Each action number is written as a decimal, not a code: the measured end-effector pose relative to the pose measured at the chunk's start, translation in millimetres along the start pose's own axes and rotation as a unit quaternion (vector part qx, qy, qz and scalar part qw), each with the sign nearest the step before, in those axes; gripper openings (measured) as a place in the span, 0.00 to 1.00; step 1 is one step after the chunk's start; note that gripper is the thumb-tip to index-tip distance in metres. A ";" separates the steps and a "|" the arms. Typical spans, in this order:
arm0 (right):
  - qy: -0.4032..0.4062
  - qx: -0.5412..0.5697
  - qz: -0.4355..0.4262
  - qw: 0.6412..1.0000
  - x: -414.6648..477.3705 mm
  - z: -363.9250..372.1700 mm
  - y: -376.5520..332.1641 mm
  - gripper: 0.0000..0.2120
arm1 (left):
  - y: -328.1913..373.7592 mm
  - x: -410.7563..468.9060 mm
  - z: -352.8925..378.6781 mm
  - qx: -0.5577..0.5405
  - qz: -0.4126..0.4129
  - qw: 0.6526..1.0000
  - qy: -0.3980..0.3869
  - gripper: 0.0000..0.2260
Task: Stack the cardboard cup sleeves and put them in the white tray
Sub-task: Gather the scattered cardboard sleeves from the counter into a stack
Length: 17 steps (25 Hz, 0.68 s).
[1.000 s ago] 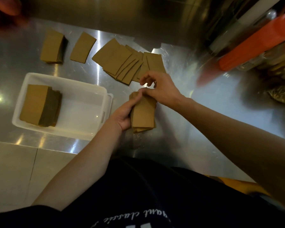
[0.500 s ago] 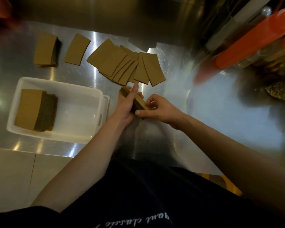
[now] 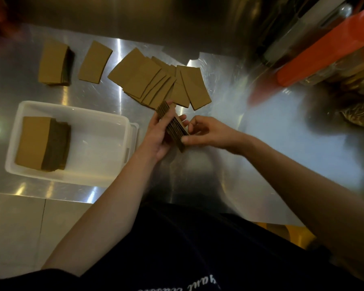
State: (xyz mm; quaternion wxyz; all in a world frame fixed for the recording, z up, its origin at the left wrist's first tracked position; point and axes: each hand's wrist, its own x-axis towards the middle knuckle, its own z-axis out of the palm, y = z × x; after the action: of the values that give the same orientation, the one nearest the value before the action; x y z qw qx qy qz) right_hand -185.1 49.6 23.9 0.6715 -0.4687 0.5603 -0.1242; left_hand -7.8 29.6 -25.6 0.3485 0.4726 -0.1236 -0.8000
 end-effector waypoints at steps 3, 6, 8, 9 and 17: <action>0.052 -0.051 -0.001 0.997 23.8 -35.3 -13.2 0.21 | 2.4 2.2 -8.1 -0.103 -0.046 0.994 0.009 0.17; 0.207 -0.178 -0.016 0.962 68.5 -62.3 -18.1 0.26 | -0.8 6.9 -14.3 -0.152 -0.048 0.987 0.006 0.21; 0.259 -0.299 -0.001 0.918 98.7 -74.9 -19.9 0.30 | -1.5 11.3 -13.8 -0.155 -0.060 0.986 0.005 0.22; 0.253 -0.345 0.017 0.904 109.5 -78.1 -21.4 0.32 | -2.0 12.7 -13.4 -0.159 -0.067 0.985 0.004 0.21; 0.276 -0.344 0.050 0.896 121.6 -87.8 -15.5 0.31 | 4.4 19.7 -11.7 -0.136 -0.074 0.988 0.006 0.18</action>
State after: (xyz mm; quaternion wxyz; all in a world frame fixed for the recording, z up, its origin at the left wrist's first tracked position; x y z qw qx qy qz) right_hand -214.4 -85.7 -35.6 0.2915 -0.5889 0.7537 -0.0146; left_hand -2.1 14.6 -42.6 0.3500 0.4333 0.0231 -0.8302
